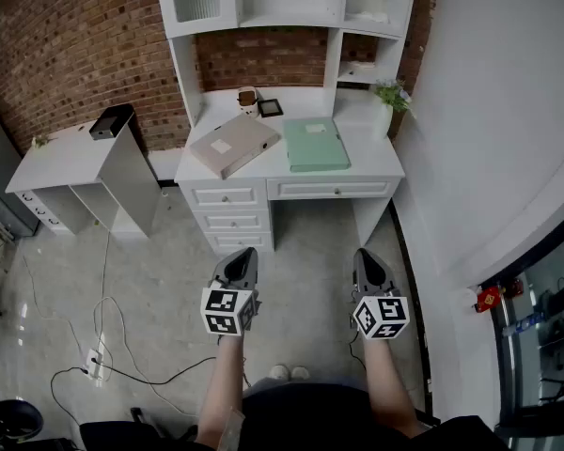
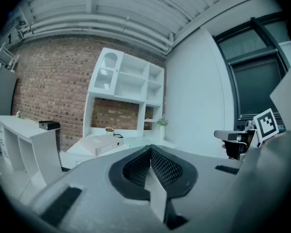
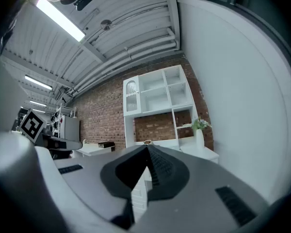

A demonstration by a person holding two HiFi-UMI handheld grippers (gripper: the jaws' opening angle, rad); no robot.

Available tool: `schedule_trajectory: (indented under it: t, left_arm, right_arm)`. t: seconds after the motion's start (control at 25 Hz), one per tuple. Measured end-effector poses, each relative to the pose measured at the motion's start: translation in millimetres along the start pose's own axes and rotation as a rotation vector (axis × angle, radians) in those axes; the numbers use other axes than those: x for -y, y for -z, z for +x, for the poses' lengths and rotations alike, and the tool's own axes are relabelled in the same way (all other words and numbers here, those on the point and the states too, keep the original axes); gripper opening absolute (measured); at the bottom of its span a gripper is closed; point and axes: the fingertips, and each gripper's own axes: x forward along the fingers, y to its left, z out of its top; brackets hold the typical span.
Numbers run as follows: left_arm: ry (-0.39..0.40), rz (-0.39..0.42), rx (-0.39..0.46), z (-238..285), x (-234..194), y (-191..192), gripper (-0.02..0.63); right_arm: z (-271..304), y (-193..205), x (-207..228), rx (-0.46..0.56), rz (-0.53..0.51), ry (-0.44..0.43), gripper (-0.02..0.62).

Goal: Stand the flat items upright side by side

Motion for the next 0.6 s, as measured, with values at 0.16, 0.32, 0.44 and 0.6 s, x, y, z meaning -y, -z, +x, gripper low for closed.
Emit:
schedule_trajectory:
  t: [0.16, 0.32, 0.44, 0.6]
  left_arm:
    - [0.002, -0.003, -0.005, 0.7, -0.6, 1.7, 0.009]
    - [0.003, -0.005, -0.011, 1.0, -0.7, 3.6, 0.008]
    - [0.005, -0.005, -0.012, 1.7, -0.2, 5.5, 0.008]
    - [0.013, -0.010, -0.017, 4.0, 1.9, 10.1, 0.008]
  right_arm:
    - [0.4, 2.0, 0.6, -0.004, 0.005, 0.005, -0.002]
    - [0.9, 2.9, -0.1, -0.005, 0.010, 0.005, -0.002]
    - [1.4, 4.1, -0.5, -0.004, 0.015, -0.004, -0.002]
    - [1.9, 7.5, 0.6, -0.007, 0.029, -0.018, -0.002]
